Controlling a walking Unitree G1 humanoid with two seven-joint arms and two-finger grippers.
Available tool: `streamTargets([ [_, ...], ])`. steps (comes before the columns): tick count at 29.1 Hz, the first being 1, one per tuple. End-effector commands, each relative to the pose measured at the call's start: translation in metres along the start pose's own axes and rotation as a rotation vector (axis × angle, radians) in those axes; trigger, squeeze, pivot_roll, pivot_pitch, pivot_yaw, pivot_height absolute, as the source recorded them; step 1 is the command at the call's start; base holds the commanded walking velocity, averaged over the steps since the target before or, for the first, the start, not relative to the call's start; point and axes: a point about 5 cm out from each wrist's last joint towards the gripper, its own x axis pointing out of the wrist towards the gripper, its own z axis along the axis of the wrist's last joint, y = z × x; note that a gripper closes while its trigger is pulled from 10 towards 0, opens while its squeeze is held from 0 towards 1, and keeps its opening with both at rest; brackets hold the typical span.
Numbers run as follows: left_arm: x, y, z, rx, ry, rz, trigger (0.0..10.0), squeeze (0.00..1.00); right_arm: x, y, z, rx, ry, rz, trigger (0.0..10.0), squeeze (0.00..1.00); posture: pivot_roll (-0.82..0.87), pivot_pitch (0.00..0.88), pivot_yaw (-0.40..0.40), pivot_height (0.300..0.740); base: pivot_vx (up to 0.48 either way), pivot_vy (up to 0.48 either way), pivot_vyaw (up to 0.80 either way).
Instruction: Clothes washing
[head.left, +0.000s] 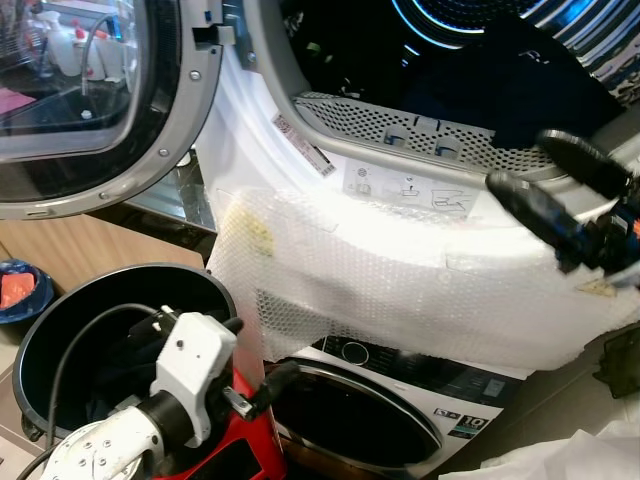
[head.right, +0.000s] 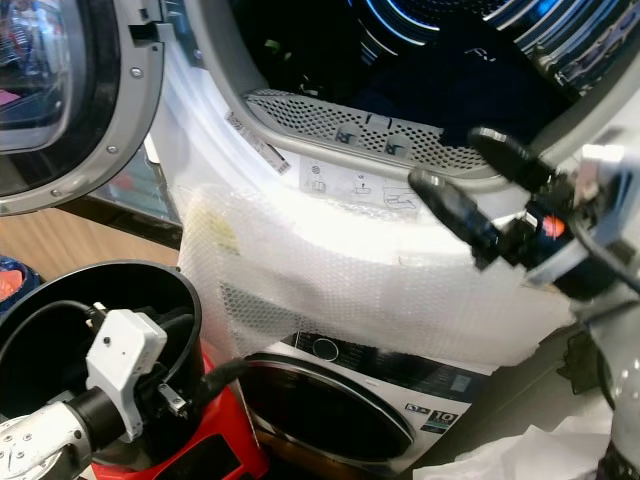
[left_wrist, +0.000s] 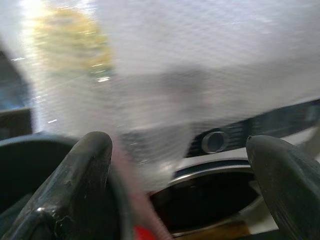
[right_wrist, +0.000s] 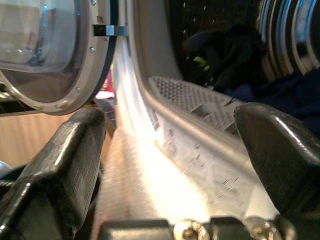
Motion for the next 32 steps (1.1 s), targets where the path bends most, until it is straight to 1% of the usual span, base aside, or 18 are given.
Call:
streamTargets([
  [1, -0.004, 0.009, -0.003, 0.02, 0.007, 0.06, 10.0, 0.0, -0.006, 0.007, 0.002, -0.009, -0.011, 0.036, 10.0, 0.0, 0.09, 0.092, -0.086, 0.74, 0.0, 0.0, 0.0],
  [6, -0.011, 0.023, -0.009, 0.039, 0.032, 0.115, 10.0, 0.0, -0.012, 0.01, -0.009, 0.024, 0.016, 0.05, 10.0, 0.0, 0.1, 0.085, -0.087, 0.74, 0.0, 0.0, 0.0],
  [10, -0.015, 0.031, -0.015, 0.031, 0.056, 0.138, 10.0, 0.0, -0.016, 0.014, -0.016, 0.056, 0.035, 0.069, 10.0, 0.0, 0.1, 0.081, -0.088, 0.74, 0.0, 0.0, 0.0],
  [11, -0.016, 0.033, -0.016, 0.03, 0.061, 0.144, 10.0, 0.17, -0.017, 0.015, -0.018, 0.062, 0.041, 0.074, 10.0, 0.0, 0.11, 0.078, -0.088, 0.74, 0.0, 0.0, 0.0],
  [12, -0.017, 0.035, -0.018, 0.024, 0.065, 0.14, 10.0, 1.0, -0.018, 0.017, -0.02, 0.073, 0.049, 0.08, 10.0, 0.0, 0.11, 0.077, -0.087, 0.74, 0.0, 0.0, 0.0],
  [13, -0.018, 0.038, -0.02, 0.019, 0.07, 0.138, 10.0, 1.0, -0.02, 0.021, -0.025, 0.089, 0.061, 0.085, 10.0, 0.0, 0.11, 0.074, -0.086, 0.74, 0.0, 0.0, 0.0],
  [14, -0.018, 0.038, -0.02, 0.019, 0.07, 0.138, 10.0, 1.0, -0.02, 0.021, -0.025, 0.089, 0.061, 0.085, 10.0, 0.0, 0.11, 0.074, -0.086, 0.74, 0.0, 0.0, 0.0],
  [17, -0.02, 0.043, -0.022, 0.023, 0.073, 0.121, 10.0, 1.0, -0.022, 0.027, -0.033, 0.119, 0.083, 0.104, 10.0, 0.0, 0.1, 0.07, -0.084, 0.74, 0.0, 0.0, 0.0],
  [19, -0.02, 0.048, -0.024, 0.039, 0.086, 0.113, 10.0, 1.0, -0.023, 0.03, -0.037, 0.123, 0.098, 0.109, 10.0, 0.0, 0.1, 0.068, -0.08, 0.74, 0.0, 0.0, 0.0],
  [21, -0.02, 0.054, -0.028, 0.034, 0.099, 0.113, 10.0, 1.0, -0.025, 0.032, -0.041, 0.127, 0.11, 0.099, 10.0, 0.0, 0.09, 0.066, -0.076, 0.74, 0.0, 0.0, 0.0],
  [22, -0.02, 0.054, -0.028, 0.034, 0.099, 0.113, 10.0, 1.0, -0.025, 0.032, -0.041, 0.127, 0.11, 0.099, 10.0, 0.0, 0.09, 0.066, -0.076, 0.74, 0.0, 0.0, 0.0],
  [23, -0.021, 0.059, -0.032, 0.035, 0.113, 0.117, 10.0, 1.0, -0.026, 0.033, -0.042, 0.127, 0.123, 0.097, 10.0, 0.0, 0.08, 0.066, -0.075, 0.74, 0.0, 0.0, 0.0],
  [25, -0.021, 0.06, -0.033, 0.035, 0.119, 0.121, 10.0, 1.0, -0.027, 0.034, -0.043, 0.128, 0.127, 0.096, 10.0, 0.0, 0.08, 0.065, -0.072, 0.74, 0.0, 0.0, 0.0],
  [27, -0.019, 0.071, -0.043, 0.062, 0.161, 0.159, 10.0, 1.0, -0.029, 0.04, -0.047, 0.132, 0.16, 0.111, 10.0, 0.0, 0.06, 0.064, -0.069, 0.74, 0.0, 0.0, 0.0],
  [29, -0.018, 0.074, -0.047, 0.06, 0.17, 0.16, 10.0, 1.0, -0.029, 0.043, -0.049, 0.132, 0.169, 0.119, 10.0, 0.0, 0.06, 0.065, -0.069, 0.74, 0.0, 0.0, 0.0],
  [30, -0.017, 0.075, -0.047, 0.056, 0.171, 0.155, 10.0, 0.67, -0.029, 0.044, -0.049, 0.132, 0.17, 0.121, 10.0, 0.0, 0.05, 0.067, -0.069, 0.74, 0.0, 0.0, 0.0],
  [32, -0.015, 0.077, -0.049, 0.057, 0.174, 0.151, 10.0, 0.67, -0.029, 0.044, -0.048, 0.132, 0.169, 0.123, 10.0, 0.0, 0.05, 0.068, -0.069, 0.74, 0.0, 0.0, 0.0],
])
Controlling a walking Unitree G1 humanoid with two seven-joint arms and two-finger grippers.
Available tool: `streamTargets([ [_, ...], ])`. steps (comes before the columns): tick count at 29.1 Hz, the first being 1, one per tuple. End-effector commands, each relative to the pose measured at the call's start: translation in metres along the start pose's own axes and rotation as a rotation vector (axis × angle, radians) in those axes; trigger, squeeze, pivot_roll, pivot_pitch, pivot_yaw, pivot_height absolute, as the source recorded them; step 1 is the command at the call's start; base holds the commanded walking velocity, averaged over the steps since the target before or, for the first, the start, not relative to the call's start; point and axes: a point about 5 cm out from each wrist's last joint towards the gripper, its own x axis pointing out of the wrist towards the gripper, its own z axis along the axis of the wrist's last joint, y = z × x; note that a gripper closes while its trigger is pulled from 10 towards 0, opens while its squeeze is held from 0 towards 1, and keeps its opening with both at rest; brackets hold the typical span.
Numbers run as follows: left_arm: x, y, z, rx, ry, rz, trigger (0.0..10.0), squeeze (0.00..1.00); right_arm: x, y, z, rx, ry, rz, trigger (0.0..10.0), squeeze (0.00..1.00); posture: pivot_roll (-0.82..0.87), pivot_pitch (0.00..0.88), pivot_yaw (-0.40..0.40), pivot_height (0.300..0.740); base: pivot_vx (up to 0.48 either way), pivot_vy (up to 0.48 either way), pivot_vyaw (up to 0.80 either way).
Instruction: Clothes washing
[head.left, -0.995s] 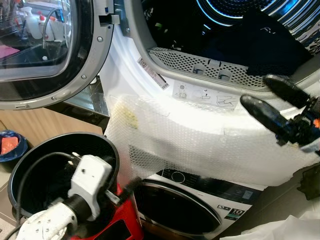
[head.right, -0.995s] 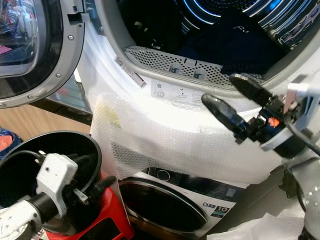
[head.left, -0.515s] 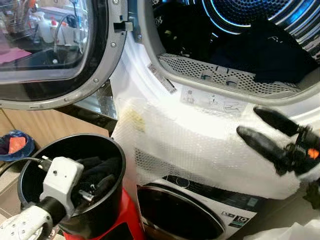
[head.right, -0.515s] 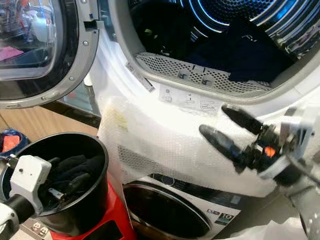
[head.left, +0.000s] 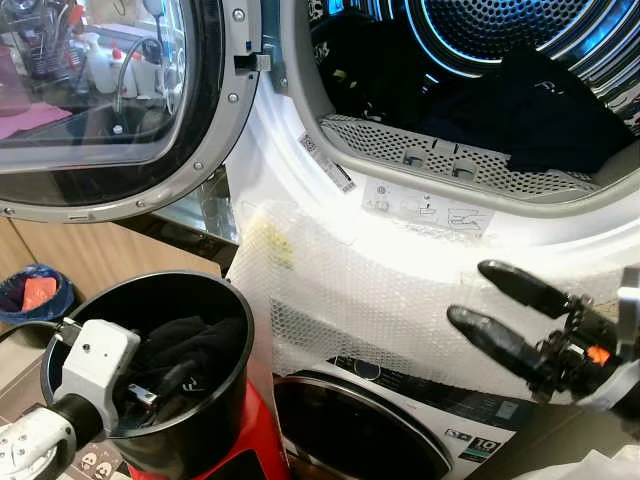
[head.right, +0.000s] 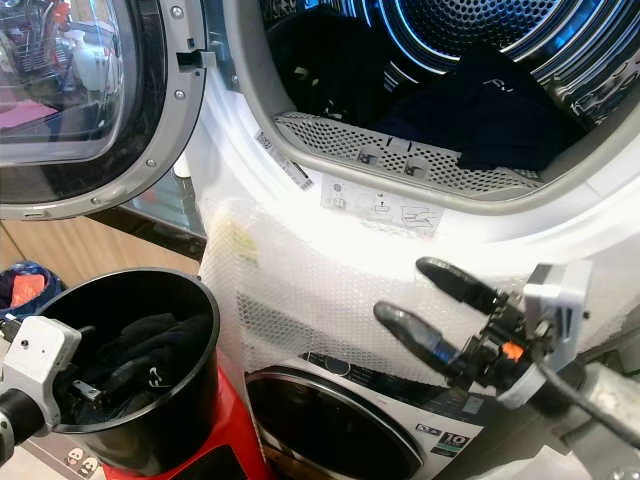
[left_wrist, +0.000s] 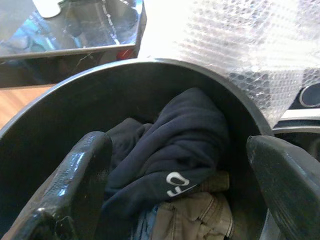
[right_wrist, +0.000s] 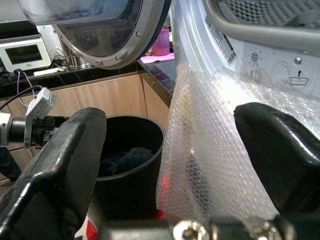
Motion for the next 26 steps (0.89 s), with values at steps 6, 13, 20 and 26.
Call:
streamTargets([
  [6, 0.024, 0.017, -0.009, 0.029, 0.019, -0.018, 10.0, 0.0, 0.008, 0.011, 0.006, -0.038, 0.004, 0.061, 10.0, 0.0, 0.02, 0.079, -0.065, 0.74, 0.0, 0.0, 0.0],
  [13, 0.055, 0.022, -0.018, 0.016, 0.051, -0.058, 10.0, 0.0, 0.015, 0.02, 0.011, -0.048, 0.003, 0.115, 10.0, 0.0, -0.01, 0.11, -0.059, 0.74, 0.0, 0.0, 0.0],
  [20, 0.083, 0.029, -0.028, 0.0, 0.095, -0.094, 10.0, 0.0, 0.017, 0.029, 0.02, -0.064, 0.005, 0.154, 10.0, 0.0, -0.06, 0.158, -0.05, 0.74, 0.0, 0.0, 0.0],
  [26, 0.103, 0.025, -0.034, 0.016, 0.132, -0.148, 10.0, 0.0, 0.014, 0.035, 0.025, -0.073, 0.015, 0.143, 10.0, 0.0, -0.11, 0.205, -0.037, 0.74, 0.0, 0.0, 0.0],
])
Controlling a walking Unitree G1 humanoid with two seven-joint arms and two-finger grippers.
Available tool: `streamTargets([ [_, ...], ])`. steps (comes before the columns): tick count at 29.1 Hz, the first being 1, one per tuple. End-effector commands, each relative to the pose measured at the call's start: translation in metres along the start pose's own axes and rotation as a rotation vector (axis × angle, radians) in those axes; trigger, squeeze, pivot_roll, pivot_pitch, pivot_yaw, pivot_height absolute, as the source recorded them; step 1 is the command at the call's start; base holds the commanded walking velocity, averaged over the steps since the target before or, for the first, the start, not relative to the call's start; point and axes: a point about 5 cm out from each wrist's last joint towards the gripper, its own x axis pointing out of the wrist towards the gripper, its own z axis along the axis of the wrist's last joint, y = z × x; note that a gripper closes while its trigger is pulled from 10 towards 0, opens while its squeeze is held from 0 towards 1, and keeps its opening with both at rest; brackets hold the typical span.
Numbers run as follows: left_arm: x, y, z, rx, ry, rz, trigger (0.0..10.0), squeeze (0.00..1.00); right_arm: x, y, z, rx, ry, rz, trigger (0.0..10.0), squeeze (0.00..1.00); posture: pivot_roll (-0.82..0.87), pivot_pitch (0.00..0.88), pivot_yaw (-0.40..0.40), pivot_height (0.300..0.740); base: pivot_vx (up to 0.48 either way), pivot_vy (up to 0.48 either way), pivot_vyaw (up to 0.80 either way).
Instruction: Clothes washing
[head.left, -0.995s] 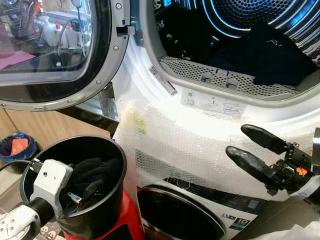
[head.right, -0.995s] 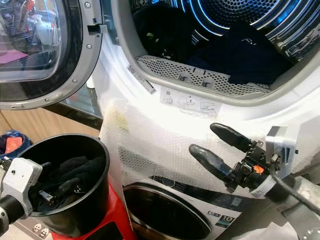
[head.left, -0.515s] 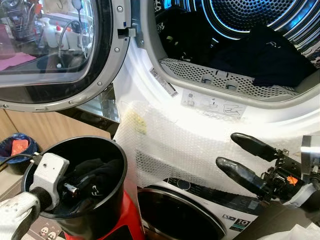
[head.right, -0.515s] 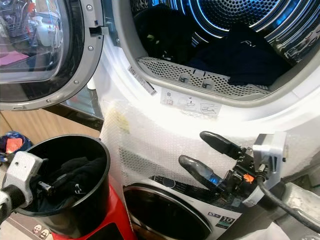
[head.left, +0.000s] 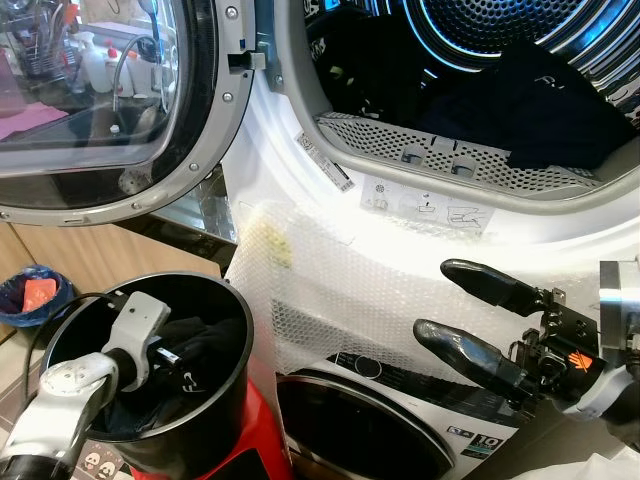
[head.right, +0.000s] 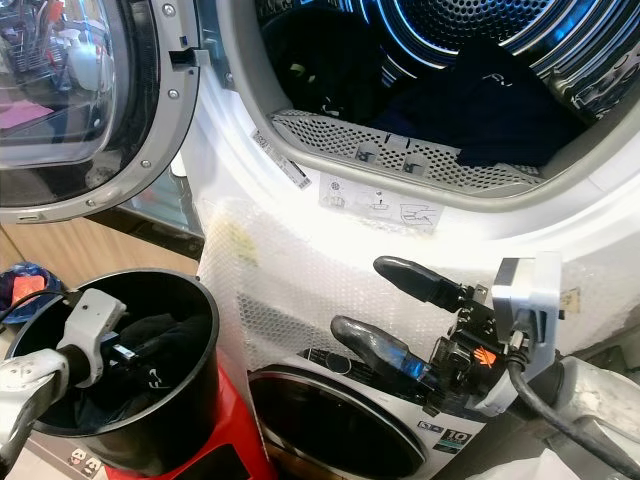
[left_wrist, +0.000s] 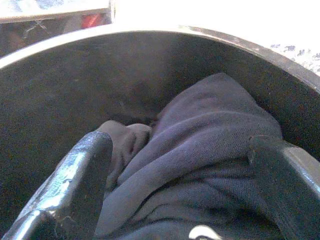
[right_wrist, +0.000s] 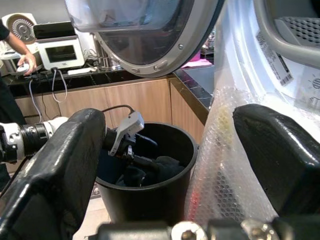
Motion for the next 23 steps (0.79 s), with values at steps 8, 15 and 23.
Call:
streamTargets([
  [8, 0.014, -0.002, -0.011, 0.048, 0.071, -0.063, 10.0, 0.0, -0.005, 0.011, 0.011, -0.034, 0.01, -0.03, 10.0, 0.0, -0.14, 0.241, -0.028, 0.74, 0.0, 0.0, 0.0],
  [15, 0.023, -0.014, -0.011, 0.093, 0.07, -0.142, 10.0, 0.0, -0.005, 0.012, 0.013, -0.034, 0.004, -0.045, 10.0, 0.0, -0.15, 0.25, -0.025, 0.74, 0.0, 0.0, 0.0],
  [23, 0.023, -0.026, -0.017, 0.136, 0.054, -0.257, 10.0, 0.0, -0.005, 0.015, 0.017, -0.031, -0.008, -0.052, 10.0, 0.0, -0.16, 0.253, -0.026, 0.74, 0.0, 0.0, 0.0],
])
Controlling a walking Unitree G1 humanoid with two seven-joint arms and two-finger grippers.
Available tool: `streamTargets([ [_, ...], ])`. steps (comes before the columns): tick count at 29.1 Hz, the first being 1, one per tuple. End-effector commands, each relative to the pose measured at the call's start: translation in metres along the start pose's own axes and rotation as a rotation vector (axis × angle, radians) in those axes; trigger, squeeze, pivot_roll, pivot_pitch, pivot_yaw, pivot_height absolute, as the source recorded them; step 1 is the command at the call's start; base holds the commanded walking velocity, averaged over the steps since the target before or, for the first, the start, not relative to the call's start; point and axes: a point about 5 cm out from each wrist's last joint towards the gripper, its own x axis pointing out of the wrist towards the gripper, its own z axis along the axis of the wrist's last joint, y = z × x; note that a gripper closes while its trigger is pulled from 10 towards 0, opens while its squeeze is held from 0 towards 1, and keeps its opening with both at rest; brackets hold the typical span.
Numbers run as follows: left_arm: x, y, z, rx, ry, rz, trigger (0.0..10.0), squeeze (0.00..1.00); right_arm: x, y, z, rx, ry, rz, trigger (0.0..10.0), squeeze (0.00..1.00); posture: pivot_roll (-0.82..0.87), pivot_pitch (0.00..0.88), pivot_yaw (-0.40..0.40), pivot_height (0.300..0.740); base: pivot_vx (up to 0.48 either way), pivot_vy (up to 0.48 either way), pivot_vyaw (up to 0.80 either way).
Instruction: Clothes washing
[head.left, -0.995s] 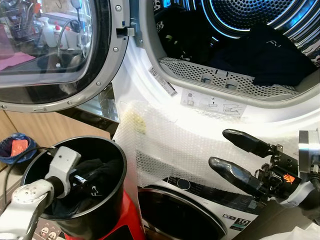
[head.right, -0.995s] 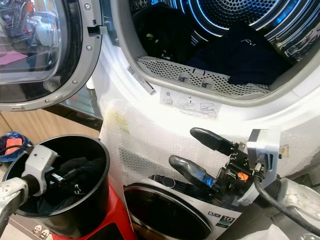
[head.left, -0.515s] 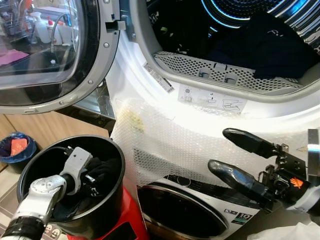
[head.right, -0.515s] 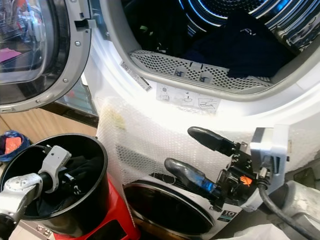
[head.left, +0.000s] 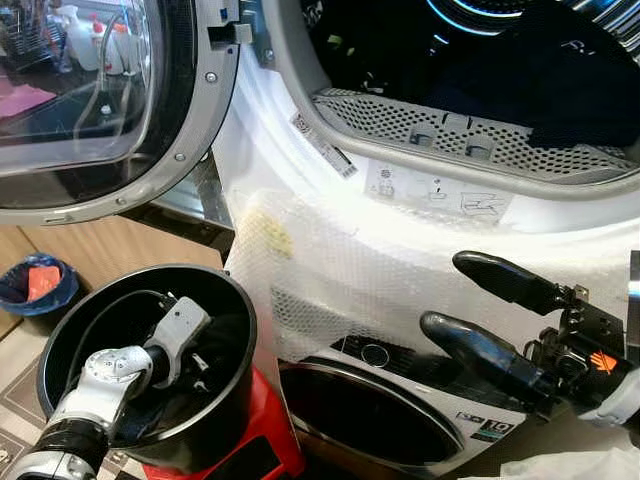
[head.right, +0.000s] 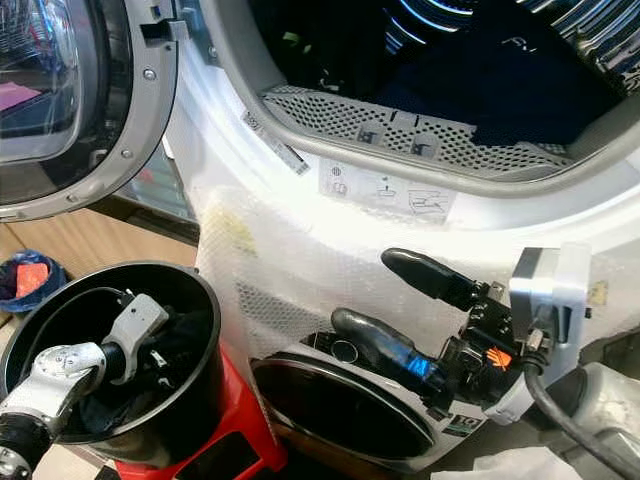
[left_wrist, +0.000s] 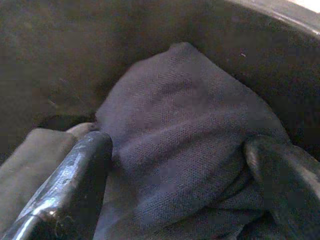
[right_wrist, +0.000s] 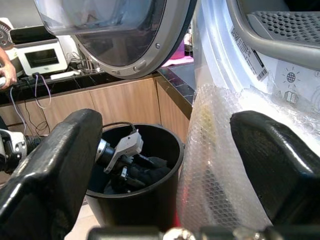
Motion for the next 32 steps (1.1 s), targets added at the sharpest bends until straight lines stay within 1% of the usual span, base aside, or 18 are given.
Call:
streamTargets([
  [1, 0.003, -0.012, -0.012, 0.016, 0.038, -0.078, 10.0, 0.0, -0.001, 0.007, 0.005, -0.031, -0.011, 0.015, 10.0, 0.0, -0.16, 0.253, -0.027, 0.74, 0.0, 0.0, 0.0],
  [2, 0.002, -0.014, -0.012, 0.025, 0.032, -0.093, 8.3, 0.0, -0.001, 0.007, 0.006, -0.032, -0.012, 0.015, 10.0, 0.0, -0.16, 0.252, -0.028, 0.74, 0.0, 0.0, 0.0],
  [3, 0.001, -0.015, -0.013, 0.037, 0.02, -0.103, 5.5, 0.0, 0.0, 0.006, 0.006, -0.032, -0.016, 0.014, 10.0, 0.0, -0.16, 0.254, -0.029, 0.74, 0.0, 0.0, 0.0],
  [4, 0.0, -0.015, -0.014, 0.028, 0.021, -0.101, 4.7, 0.0, 0.0, 0.006, 0.007, -0.033, -0.017, 0.015, 10.0, 0.0, -0.16, 0.253, -0.031, 0.74, 0.0, 0.0, 0.0],
  [5, -0.002, -0.017, -0.017, 0.007, 0.02, -0.122, 0.0, 0.0, 0.0, 0.007, 0.007, -0.031, -0.017, 0.019, 10.0, 0.0, -0.16, 0.252, -0.033, 0.74, 0.0, 0.0, 0.0],
  [7, -0.003, -0.018, -0.02, 0.01, 0.025, -0.13, 0.0, 0.0, 0.0, 0.007, 0.007, -0.032, -0.017, 0.019, 10.0, 0.0, -0.16, 0.252, -0.034, 0.74, 0.0, 0.0, 0.0],
  [8, -0.004, -0.02, -0.024, -0.017, 0.039, -0.152, 0.0, 0.0, 0.0, 0.007, 0.008, -0.031, -0.016, 0.021, 10.0, 0.0, -0.16, 0.251, -0.035, 0.74, 0.0, 0.0, 0.0],
  [9, -0.005, -0.021, -0.026, -0.022, 0.042, -0.157, 0.0, 0.0, 0.0, 0.008, 0.008, -0.031, -0.016, 0.022, 10.0, 0.0, -0.16, 0.25, -0.039, 0.74, 0.0, 0.0, 0.0],
  [12, -0.007, -0.022, -0.028, -0.001, 0.037, -0.15, 0.0, 0.0, 0.0, 0.007, 0.01, -0.032, -0.018, 0.024, 10.0, 0.0, -0.16, 0.245, -0.042, 0.74, 0.0, 0.0, 0.0],
  [18, -0.012, -0.024, -0.035, -0.014, 0.042, -0.167, 0.0, 0.0, 0.001, 0.007, 0.012, -0.032, -0.018, 0.031, 10.0, 0.0, -0.15, 0.238, -0.049, 0.74, 0.0, 0.0, 0.0],
  [26, -0.019, -0.023, -0.041, -0.01, 0.053, -0.151, 0.0, 0.0, 0.001, 0.005, 0.015, -0.035, -0.019, 0.037, 10.0, 0.0, -0.15, 0.231, -0.054, 0.74, 0.0, 0.0, 0.0],
  [27, -0.022, -0.023, -0.043, -0.015, 0.052, -0.156, 0.0, 0.0, 0.002, 0.005, 0.015, -0.036, -0.017, 0.038, 10.0, 0.0, -0.14, 0.229, -0.054, 0.74, 0.0, 0.0, 0.0],
  [28, -0.025, -0.022, -0.044, -0.003, 0.059, -0.145, 0.0, 0.0, 0.002, 0.004, 0.015, -0.035, -0.017, 0.039, 10.0, 0.0, -0.14, 0.229, -0.054, 0.74, 0.0, 0.0, 0.0],
  [31, -0.029, -0.021, -0.047, 0.006, 0.072, -0.15, 0.0, 0.0, 0.002, 0.004, 0.015, -0.039, -0.016, 0.038, 10.0, 0.0, -0.13, 0.228, -0.055, 0.74, 0.0, 0.0, 0.0],
  [32, -0.035, -0.02, -0.049, 0.011, 0.078, -0.139, 0.0, 0.0, 0.002, 0.004, 0.015, -0.041, -0.019, 0.039, 10.0, 0.0, -0.13, 0.227, -0.055, 0.74, 0.0, 0.0, 0.0],
])
